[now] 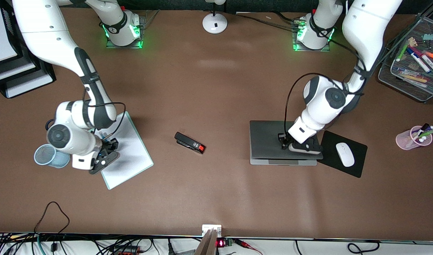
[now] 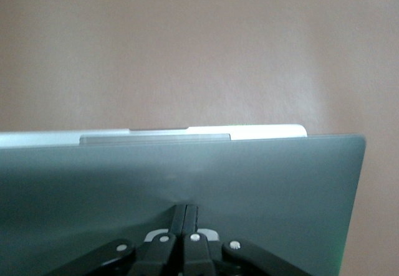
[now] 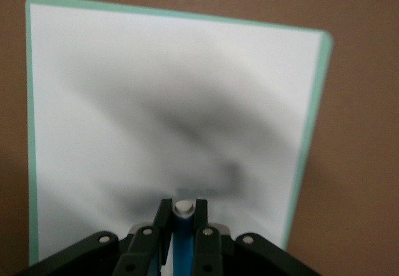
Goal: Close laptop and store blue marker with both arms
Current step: 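Drop the marker into the blue cup while the left gripper presses the lid shut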
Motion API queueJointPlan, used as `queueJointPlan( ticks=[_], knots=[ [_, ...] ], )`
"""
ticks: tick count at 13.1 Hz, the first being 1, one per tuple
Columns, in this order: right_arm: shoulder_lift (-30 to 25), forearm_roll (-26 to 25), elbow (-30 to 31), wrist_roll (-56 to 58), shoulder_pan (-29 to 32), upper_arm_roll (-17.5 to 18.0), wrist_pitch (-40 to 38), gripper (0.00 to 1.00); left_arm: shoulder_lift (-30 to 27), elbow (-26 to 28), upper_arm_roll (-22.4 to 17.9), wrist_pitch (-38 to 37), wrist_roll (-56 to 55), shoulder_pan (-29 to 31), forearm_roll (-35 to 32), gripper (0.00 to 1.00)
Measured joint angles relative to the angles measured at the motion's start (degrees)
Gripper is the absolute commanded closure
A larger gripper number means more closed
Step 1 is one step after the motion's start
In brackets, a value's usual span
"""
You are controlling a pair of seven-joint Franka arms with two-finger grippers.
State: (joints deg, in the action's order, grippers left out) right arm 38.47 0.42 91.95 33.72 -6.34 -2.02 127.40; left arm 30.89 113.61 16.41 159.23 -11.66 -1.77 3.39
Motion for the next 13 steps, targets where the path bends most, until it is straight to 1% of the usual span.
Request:
queueJointPlan(
  ticks=[2,5,9,11,13],
  knots=[
    [-1.6,3.73,-2.61,2.81,1.78,-0.08,-4.11,1.0,3.47,-1.85,-0.48,2.56,0.33,-0.14,-0.24,1.0],
    [-4.42,8.77,-6.3,11.05,4.61,-0.19,-10.36,1.0,7.94,-4.19,-1.46,5.3,0.71,-0.25,-2.42,1.0],
    [-8.16,13.33,-9.2,24.47,8.61,-0.26,-16.74,1.0,9.62,-6.81,-1.72,5.89,0.71,-0.29,-2.94,1.0],
    [-8.64,17.33,-12.88,32.47,10.86,-0.29,-21.85,1.0,9.94,-7.3,-1.81,5.9,0.71,-0.3,-2.94,1.0],
    [-8.79,20.31,-15.67,41.45,12.81,-0.32,-23.71,1.0,9.99,-7.5,-1.93,5.9,0.71,-0.29,-2.95,1.0]
  ],
)
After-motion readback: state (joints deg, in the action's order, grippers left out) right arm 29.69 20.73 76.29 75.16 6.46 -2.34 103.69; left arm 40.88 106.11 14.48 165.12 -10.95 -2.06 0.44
